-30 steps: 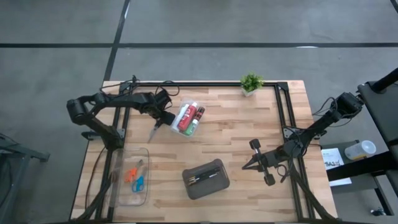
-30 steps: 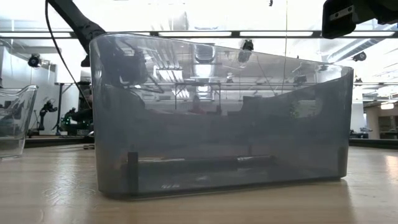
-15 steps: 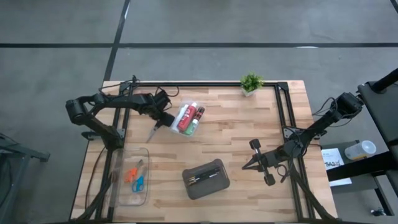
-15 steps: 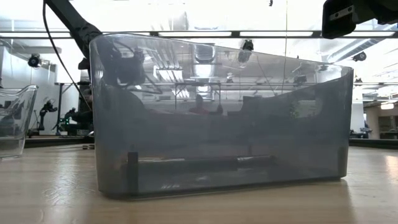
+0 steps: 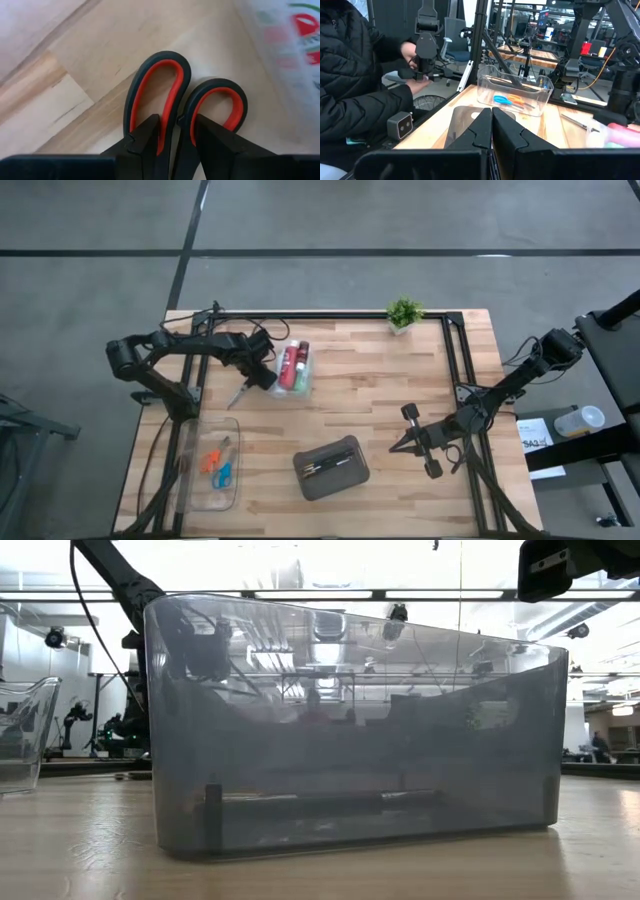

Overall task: Pick & Place Paint Supplies
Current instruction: Put the black scissors into the bottom transparent bin

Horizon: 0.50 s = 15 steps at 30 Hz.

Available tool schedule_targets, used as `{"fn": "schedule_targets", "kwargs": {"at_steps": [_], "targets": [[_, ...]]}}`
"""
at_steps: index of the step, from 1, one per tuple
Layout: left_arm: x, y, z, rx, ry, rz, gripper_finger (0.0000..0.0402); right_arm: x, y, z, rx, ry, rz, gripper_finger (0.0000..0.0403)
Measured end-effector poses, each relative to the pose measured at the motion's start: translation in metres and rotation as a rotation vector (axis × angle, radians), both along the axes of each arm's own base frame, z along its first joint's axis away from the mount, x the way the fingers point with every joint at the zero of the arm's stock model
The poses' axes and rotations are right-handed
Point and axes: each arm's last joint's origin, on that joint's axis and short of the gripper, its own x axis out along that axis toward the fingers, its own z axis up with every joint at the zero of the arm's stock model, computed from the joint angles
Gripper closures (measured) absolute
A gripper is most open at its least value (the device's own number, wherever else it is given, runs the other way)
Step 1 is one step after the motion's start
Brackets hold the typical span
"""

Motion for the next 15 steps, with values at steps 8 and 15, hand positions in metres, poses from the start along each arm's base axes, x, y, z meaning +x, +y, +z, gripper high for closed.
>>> {"fn": "schedule_targets", "kwargs": {"at_steps": [8, 15], "targets": [[0.0054, 0.0038, 0.0045, 0.008, -0.031, 0.098, 0.0270, 0.0000, -0.0001, 0.0000, 0.000, 0.000, -0.001, 0.0395], [0.0090, 0.0069, 0.0071, 0.030, -0.056, 0.164, 0.0270, 0.0000, -0.0001, 0.0000, 0.000, 0.000, -0.001, 0.0395]]}}
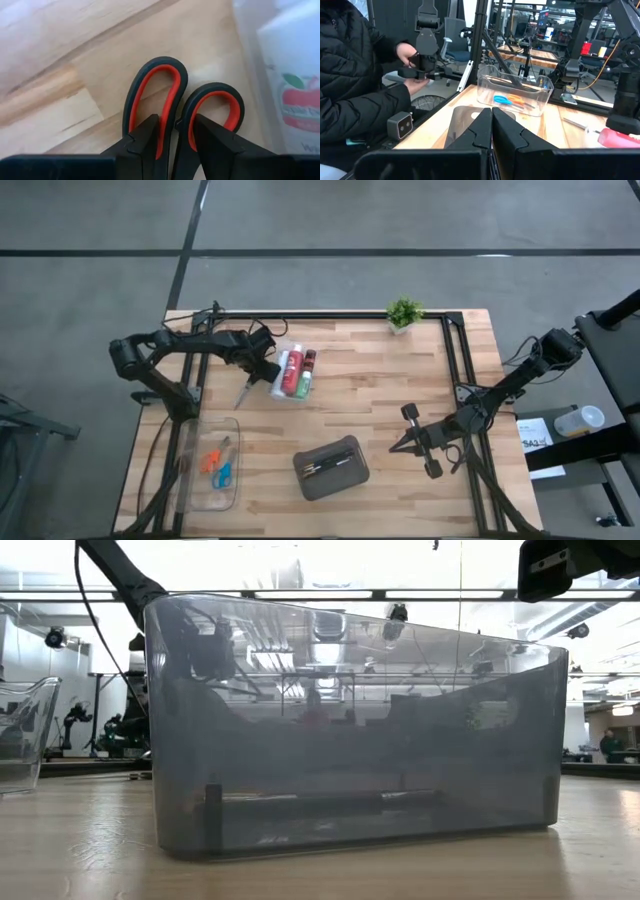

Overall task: Pick & Place Paint Supplies
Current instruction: Put the black scissors into the bottom transparent bin

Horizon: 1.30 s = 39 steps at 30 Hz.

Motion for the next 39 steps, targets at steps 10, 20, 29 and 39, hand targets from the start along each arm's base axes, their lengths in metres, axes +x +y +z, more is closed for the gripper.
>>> {"fn": "schedule_targets", "kwargs": {"at_steps": [10, 20, 29, 39], "targets": [[-0.0048, 0.0003, -0.0029, -0.027, -0.026, 0.259, 0.0274, 0.0001, -0.0002, 0.0000, 0.000, 0.000, -0.001, 0.0395], [-0.0058, 0.0003, -0.0030, -0.043, -0.045, 0.453, 0.0300, 0.0001, -0.0001, 0.0001, 0.000, 0.000, -0.001, 0.0395], [-0.0060, 0.0003, -0.0030, -0.047, -0.050, 0.490, 0.0301, 0.0001, 0.0000, 0.0001, 0.000, 0.000, 0.000, 0.0395], [-0.0085, 0.0004, -0.0014, -0.055, -0.050, 0.533, 0.0302, 0.0000, 0.0001, 0.0001, 0.000, 0.000, 0.000, 0.0395]]}}
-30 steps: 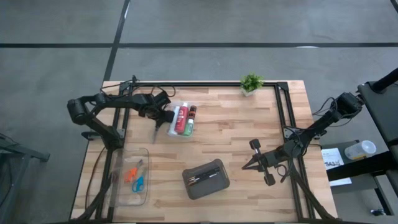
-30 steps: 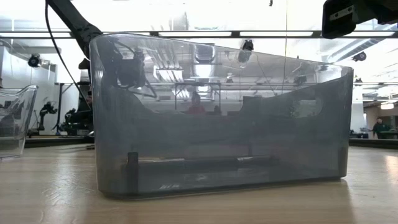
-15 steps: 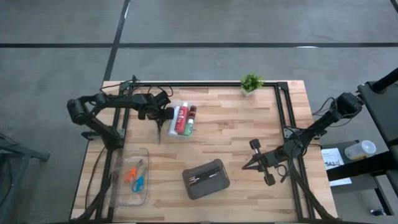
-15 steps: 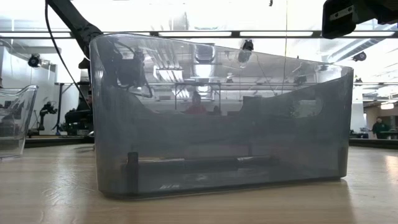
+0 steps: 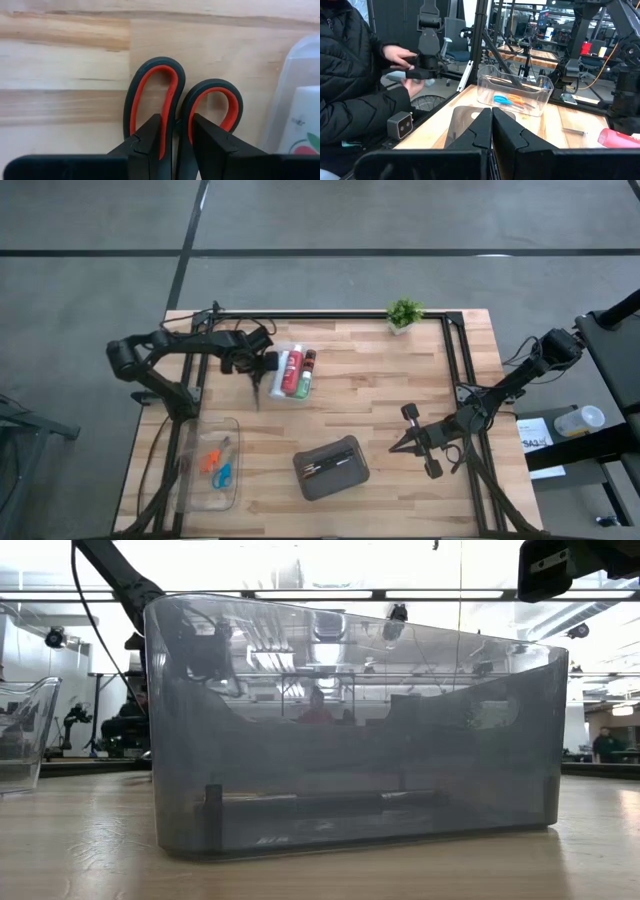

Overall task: Pick & Place Paint Supplies
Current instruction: Put the black scissors into the bottom transparent bin

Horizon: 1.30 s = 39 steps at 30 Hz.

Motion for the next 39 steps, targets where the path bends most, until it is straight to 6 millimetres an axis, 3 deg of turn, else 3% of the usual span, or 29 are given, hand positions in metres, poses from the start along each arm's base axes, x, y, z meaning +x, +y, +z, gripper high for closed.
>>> {"fn": "schedule_targets", "kwargs": {"at_steps": [19, 29, 35, 39], "targets": [[-0.009, -0.004, 0.022, 0.046, -0.035, 0.006, 0.0303, 0.000, 0.000, 0.000, 0.000, 0.000, 0.000, 0.0395], [-0.026, -0.016, 0.069, 0.172, -0.179, -0.015, 0.0303, 0.000, 0.000, 0.000, 0.000, -0.001, 0.000, 0.0395], [-0.040, -0.031, 0.106, 0.285, -0.317, -0.067, 0.0303, 0.000, 0.000, 0.000, 0.000, -0.001, -0.002, 0.0395], [-0.046, -0.045, 0.117, 0.315, -0.377, -0.121, 0.0303, 0.000, 0.000, 0.000, 0.000, 0.000, -0.001, 0.0395]]}}
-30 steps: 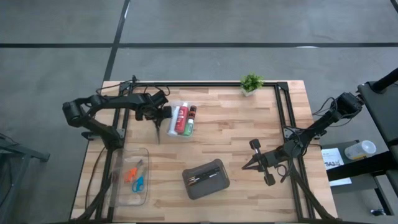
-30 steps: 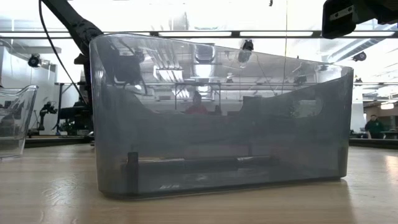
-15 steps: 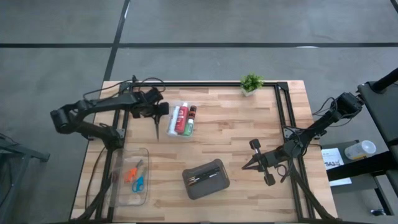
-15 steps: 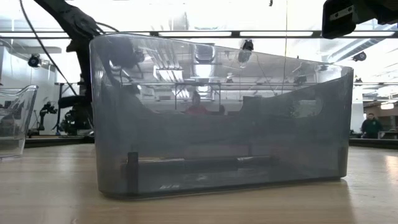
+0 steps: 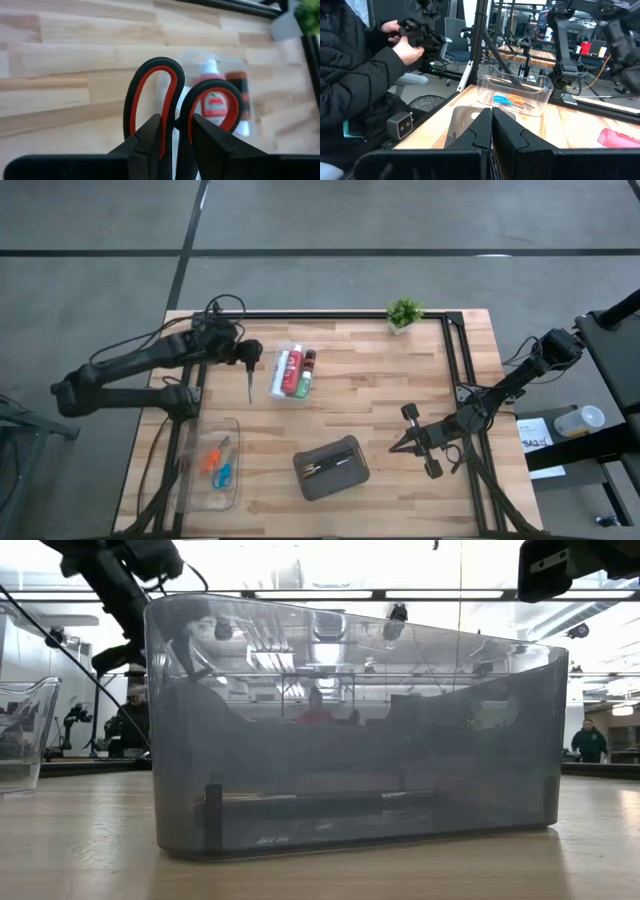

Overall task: Pick & Place Paint Supplies
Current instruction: Put the black scissors into the bottom transparent bin

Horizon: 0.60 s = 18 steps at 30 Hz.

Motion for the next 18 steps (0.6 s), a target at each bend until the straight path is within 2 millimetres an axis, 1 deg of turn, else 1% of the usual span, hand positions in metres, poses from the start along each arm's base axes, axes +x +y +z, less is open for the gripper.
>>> {"fn": "schedule_targets", "kwargs": {"at_steps": [4, 8, 11, 18], "targets": [[0.000, -0.013, 0.009, 0.011, -0.030, -0.054, 0.0303, 0.000, 0.000, 0.000, 0.000, 0.000, 0.000, 0.0395], [0.001, -0.028, 0.033, 0.016, -0.096, -0.118, 0.0303, 0.000, 0.000, 0.000, 0.000, -0.001, 0.000, 0.0395], [0.004, -0.044, 0.048, 0.016, -0.122, -0.180, 0.0303, 0.000, 0.000, 0.000, 0.000, 0.000, 0.000, 0.0395], [0.006, -0.087, 0.075, -0.018, -0.205, -0.291, 0.0303, 0.000, 0.000, 0.000, 0.001, 0.000, 0.000, 0.0395]]}}
